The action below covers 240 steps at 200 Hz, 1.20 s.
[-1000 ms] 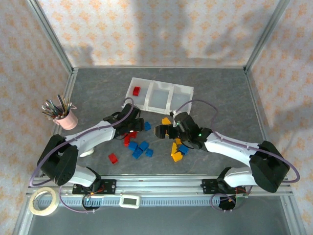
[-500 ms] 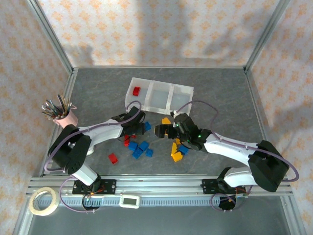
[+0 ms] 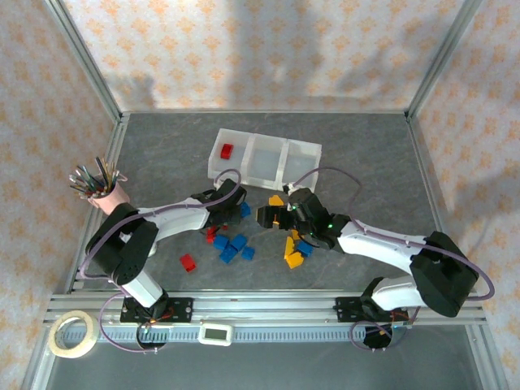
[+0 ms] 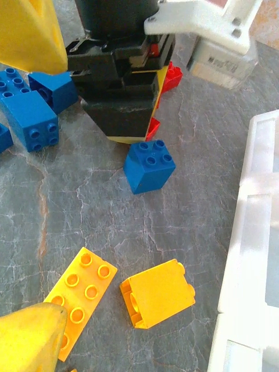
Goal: Sort the legos into containers by color
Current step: Pick up the lego from the center of the table.
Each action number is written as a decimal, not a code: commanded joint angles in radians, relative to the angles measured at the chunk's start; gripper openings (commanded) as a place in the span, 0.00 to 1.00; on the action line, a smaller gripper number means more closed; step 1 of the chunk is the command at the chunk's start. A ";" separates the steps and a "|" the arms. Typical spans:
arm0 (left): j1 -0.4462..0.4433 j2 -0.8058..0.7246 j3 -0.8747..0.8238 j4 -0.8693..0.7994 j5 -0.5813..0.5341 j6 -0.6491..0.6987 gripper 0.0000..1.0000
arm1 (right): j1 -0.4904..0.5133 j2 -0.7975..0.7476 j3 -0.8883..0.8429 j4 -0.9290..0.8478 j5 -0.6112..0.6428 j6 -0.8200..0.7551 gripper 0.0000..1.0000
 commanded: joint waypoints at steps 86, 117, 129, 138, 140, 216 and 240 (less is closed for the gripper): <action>-0.007 0.009 0.033 -0.080 -0.047 0.008 0.32 | 0.004 -0.005 0.007 0.012 0.028 0.001 1.00; -0.005 -0.063 0.027 -0.088 -0.065 0.002 0.29 | 0.004 -0.023 0.028 -0.009 0.037 -0.004 1.00; -0.006 -0.100 0.023 -0.086 -0.072 0.001 0.28 | 0.004 -0.027 0.039 -0.013 0.035 -0.007 1.00; -0.005 -0.128 0.024 -0.088 -0.083 0.000 0.27 | 0.004 -0.028 0.056 -0.021 0.038 -0.009 1.00; -0.005 -0.133 0.026 -0.089 -0.087 0.000 0.28 | 0.004 -0.027 0.059 -0.023 0.040 -0.010 1.00; 0.113 -0.159 0.187 -0.027 -0.148 0.032 0.24 | -0.045 0.056 0.208 -0.053 0.087 -0.009 1.00; 0.175 -0.080 0.270 0.007 -0.122 0.037 0.22 | -0.077 0.091 0.244 -0.052 0.102 -0.012 1.00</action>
